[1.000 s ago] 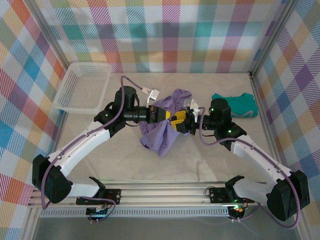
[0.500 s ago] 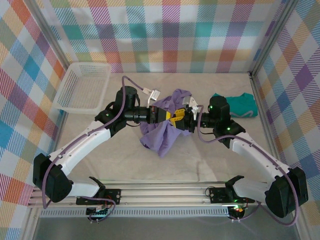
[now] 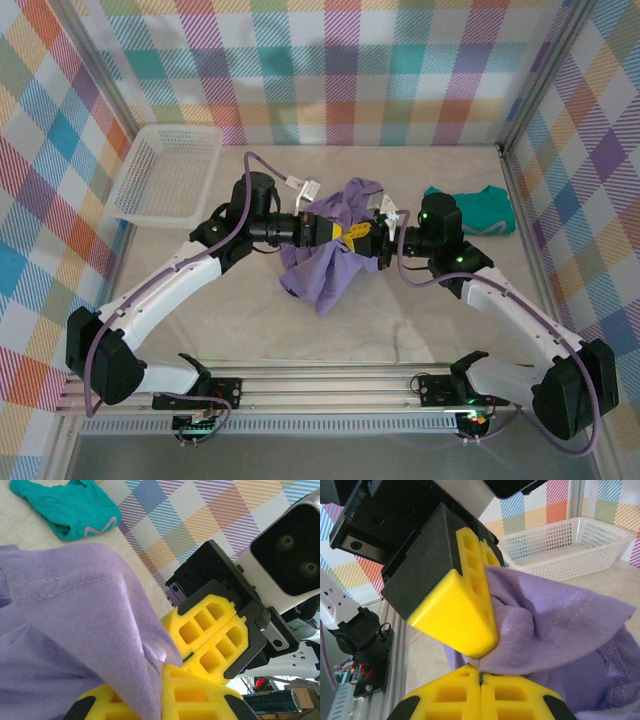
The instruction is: Fold the inside-out t-shirt
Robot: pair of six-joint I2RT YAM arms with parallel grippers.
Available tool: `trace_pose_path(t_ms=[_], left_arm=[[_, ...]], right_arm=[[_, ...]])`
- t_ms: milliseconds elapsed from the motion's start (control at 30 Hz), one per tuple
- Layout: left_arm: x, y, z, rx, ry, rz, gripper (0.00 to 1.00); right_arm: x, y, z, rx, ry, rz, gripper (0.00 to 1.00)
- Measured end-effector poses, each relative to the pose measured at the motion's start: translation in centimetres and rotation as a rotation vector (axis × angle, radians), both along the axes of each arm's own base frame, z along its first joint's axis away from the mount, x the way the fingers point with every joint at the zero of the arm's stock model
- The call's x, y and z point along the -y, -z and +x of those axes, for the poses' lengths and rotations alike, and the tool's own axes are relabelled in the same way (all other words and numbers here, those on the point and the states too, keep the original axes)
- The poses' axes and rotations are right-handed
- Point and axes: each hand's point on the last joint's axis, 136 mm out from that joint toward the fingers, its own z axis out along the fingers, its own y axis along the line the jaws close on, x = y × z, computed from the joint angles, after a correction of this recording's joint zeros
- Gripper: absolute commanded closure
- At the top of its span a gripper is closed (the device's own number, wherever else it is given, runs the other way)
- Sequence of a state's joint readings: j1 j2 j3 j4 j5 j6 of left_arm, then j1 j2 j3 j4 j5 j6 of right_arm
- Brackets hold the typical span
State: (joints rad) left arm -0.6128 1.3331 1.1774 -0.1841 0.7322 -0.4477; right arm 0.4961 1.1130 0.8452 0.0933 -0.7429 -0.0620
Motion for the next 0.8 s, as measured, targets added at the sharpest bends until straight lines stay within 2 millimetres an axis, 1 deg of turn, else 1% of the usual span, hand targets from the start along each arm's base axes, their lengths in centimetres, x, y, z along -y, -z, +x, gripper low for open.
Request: trace_pose_path(t_ms=[200, 367, 567, 633, 800], left_arm=[[-0.1, 0.0, 0.2, 0.012, -0.009, 0.008, 0.8], [-0.1, 0.2, 0.2, 0.021, -0.008, 0.017, 0.71], [-0.3, 1.0, 0.3, 0.03, -0.012, 0.036, 0.61], [-0.4, 1.2, 0.5, 0.041, -0.02, 0.048, 0.57], [-0.9, 2.3, 1.2, 0.078, -0.057, 0.106, 0.55]], right_arm=[[0.5, -0.4, 0.0, -0.042, 0.017, 0.018, 1.0], [0.6, -0.3, -0.2, -0.09, 0.017, 0.019, 1.0], [0.7, -0.8, -0.5, -0.159, 0.021, 0.011, 1.0], [0.7, -1.2, -0.5, -0.182, 0.024, 0.008, 1.0], [0.8, -3.2, -0.5, -0.216, 0.035, 0.02, 1.0]])
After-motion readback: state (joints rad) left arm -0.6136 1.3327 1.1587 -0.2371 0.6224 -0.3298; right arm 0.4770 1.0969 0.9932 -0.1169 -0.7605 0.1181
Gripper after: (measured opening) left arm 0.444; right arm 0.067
